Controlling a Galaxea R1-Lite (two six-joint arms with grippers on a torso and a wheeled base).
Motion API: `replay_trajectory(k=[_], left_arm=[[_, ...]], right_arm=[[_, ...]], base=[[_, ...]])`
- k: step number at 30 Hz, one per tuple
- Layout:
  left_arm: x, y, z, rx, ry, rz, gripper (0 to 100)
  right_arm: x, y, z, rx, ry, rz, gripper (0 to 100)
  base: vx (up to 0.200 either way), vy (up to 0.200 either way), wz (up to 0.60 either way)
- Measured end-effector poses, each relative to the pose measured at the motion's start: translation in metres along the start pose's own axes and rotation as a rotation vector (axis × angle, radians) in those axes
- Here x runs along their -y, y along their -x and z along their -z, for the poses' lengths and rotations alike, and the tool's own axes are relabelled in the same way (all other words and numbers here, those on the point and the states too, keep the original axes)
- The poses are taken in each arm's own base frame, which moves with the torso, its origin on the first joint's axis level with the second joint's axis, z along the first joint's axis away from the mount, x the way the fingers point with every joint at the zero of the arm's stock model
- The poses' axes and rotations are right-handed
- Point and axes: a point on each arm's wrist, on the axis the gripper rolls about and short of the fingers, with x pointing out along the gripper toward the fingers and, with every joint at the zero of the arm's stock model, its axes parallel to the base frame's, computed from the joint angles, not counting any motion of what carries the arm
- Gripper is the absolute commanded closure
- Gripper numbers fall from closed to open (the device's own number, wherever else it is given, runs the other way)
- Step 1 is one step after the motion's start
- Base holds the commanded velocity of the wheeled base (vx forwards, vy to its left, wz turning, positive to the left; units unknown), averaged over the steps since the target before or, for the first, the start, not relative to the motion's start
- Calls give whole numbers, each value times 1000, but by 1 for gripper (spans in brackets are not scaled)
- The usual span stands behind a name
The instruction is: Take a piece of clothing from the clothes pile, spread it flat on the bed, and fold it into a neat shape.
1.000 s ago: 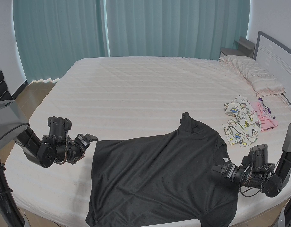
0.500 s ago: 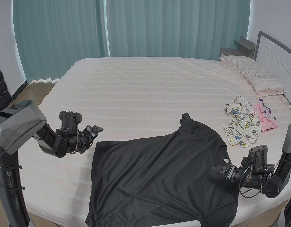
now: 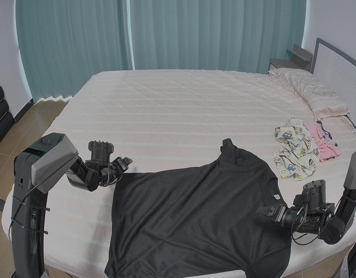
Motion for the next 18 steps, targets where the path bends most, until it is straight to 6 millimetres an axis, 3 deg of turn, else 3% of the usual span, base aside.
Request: replay_trajectory(k=[6,7,18], left_arm=[[-2,-7,6,-20,-3,-12,0],[-3,-8,7,-21,-4,-13,100],[-4,-9,7,-21,-9,-16,100]], right_arm=[[0,0,1,-3,2,0,0],[0,0,1,-4,2,0,0],[0,-1,0,-2,-3,2,0]], base=[[0,0,0],[0,0,0],[0,0,0]])
